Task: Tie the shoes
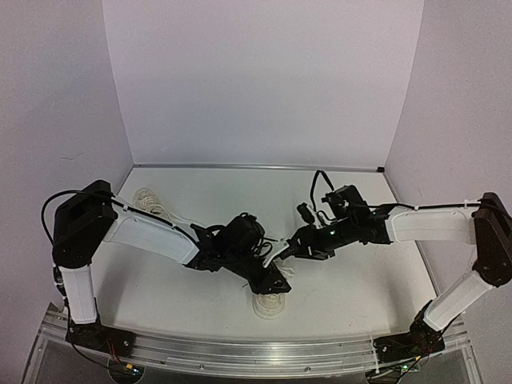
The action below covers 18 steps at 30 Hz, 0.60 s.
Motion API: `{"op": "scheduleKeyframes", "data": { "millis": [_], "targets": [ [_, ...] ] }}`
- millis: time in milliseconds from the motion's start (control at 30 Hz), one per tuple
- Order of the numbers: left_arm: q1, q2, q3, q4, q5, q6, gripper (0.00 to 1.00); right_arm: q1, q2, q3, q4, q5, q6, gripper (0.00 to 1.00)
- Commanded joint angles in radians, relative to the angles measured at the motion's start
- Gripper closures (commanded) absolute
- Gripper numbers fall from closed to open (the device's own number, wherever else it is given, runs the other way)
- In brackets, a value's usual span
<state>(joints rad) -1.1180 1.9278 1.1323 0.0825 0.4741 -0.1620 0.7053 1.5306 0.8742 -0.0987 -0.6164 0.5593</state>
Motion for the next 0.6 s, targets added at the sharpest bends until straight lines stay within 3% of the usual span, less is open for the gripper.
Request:
{"op": "scheduleKeyframes", "data": {
  "millis": [0,133,267,567],
  "targets": [
    [-0.009,-0.06,0.032,-0.046,-0.051,0.031,0.66,0.008,-0.03,-0.026,0.007,-0.033,-0.024,0.47],
    [-0.009,-0.192,-0.022,-0.107,-0.114,0.066,0.52,0.01,-0.033,-0.043,0.018,-0.06,-0.033,0.48],
    [-0.002,-0.319,-0.08,-0.175,-0.202,0.097,0.43,0.029,-0.033,-0.058,0.03,-0.091,-0.046,0.49],
    [0.117,-0.399,-0.22,-0.224,-0.189,0.101,0.49,0.071,0.023,-0.083,0.024,-0.076,-0.094,0.49]
  ]
}}
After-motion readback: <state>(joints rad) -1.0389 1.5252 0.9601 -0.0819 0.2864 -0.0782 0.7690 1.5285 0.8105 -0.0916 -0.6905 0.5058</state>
